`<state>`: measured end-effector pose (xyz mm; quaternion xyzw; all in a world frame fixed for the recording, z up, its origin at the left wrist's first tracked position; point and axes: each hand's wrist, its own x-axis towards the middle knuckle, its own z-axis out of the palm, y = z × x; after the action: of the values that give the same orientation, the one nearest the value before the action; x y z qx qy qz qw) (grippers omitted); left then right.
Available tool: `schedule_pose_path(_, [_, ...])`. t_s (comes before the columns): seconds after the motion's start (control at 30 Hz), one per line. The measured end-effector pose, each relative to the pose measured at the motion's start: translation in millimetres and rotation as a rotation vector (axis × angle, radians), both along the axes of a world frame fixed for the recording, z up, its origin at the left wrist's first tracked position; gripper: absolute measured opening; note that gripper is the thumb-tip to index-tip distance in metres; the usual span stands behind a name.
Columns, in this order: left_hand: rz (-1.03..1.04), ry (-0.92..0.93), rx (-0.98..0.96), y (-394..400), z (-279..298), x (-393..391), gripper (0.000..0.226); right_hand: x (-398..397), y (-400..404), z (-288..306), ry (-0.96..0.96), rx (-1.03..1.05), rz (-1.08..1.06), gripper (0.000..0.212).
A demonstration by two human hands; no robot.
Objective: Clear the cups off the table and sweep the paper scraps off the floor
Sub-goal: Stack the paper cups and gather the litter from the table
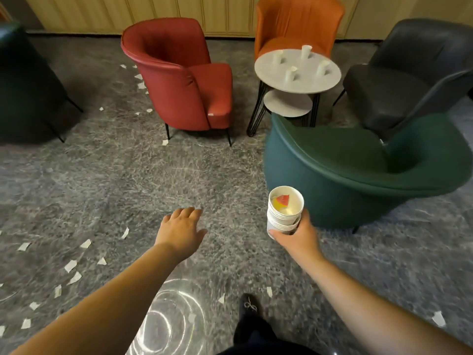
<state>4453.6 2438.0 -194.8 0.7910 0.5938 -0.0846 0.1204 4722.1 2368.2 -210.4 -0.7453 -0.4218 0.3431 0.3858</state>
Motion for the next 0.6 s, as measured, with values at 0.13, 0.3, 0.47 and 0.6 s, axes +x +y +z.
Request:
schedule_pose_path(0.13, [0.015, 0.006, 0.017, 84.1, 10.8, -0.8, 0.061, -1.0, 88.4, 14.7, 0.010, -0.016, 0.053, 0.078])
schedule_pose_path(0.3, [0.005, 0.005, 0.020, 183.0, 12.0, -8.2, 0.061, -12.0, 187.7, 25.8, 0.036, 0.000, 0.035, 0.075])
schedule_pose_path(0.47, [-0.046, 0.009, 0.024, 298.8, 5.9, -17.1, 0.061, -24.2, 288.3, 19.7, 0.036, 0.009, -0.039, 0.073])
schedule_pose_path(0.6, [-0.127, 0.025, 0.030, 394.5, 7.5, -22.3, 0.061, -34.5, 365.4, 14.5, 0.044, 0.012, -0.151, 0.078])
